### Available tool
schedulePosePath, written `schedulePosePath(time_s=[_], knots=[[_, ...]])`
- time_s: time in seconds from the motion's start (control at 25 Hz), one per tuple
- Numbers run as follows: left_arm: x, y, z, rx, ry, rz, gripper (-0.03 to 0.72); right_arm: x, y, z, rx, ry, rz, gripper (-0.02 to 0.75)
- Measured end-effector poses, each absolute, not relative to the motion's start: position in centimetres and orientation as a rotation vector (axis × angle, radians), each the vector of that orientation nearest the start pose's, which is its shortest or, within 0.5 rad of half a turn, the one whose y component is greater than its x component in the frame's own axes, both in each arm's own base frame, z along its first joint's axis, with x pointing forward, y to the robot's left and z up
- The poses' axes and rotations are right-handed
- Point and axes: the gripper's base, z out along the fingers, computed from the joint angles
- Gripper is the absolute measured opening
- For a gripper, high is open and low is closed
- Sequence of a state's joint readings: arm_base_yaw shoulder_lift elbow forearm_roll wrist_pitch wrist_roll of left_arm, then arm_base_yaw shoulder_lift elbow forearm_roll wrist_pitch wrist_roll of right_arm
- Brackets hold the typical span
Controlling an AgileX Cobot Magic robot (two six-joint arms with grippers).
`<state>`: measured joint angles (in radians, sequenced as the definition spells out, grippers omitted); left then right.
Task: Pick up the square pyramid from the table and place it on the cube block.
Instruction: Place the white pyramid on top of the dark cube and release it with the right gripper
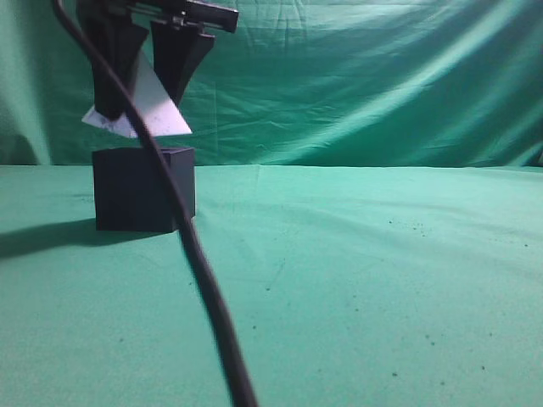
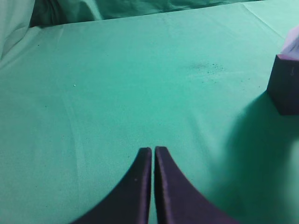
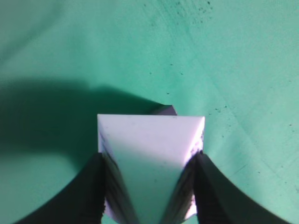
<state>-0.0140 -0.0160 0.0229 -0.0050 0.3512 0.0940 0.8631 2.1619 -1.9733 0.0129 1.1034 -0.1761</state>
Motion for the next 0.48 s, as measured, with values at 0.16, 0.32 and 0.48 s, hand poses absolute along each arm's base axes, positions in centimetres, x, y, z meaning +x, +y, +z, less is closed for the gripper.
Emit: schedulePosePath(time_s=[0.16,0.32,0.48], knots=[[5.28,-0.09,17.47,0.096,1.840,0.051,0.000,30.98,36.07,24.01,-1.396,2.432,0.154,0.347],[5.28,-0.09,17.47,0.096,1.840,0.051,0.000,31.03,36.11,23.90,-1.396,2.430,0.152,0.347],[5.28,-0.09,17.47,0.096,1.840,0.051,0.000,31.03,36.11,23.90,-1.396,2.430,0.152,0.475]])
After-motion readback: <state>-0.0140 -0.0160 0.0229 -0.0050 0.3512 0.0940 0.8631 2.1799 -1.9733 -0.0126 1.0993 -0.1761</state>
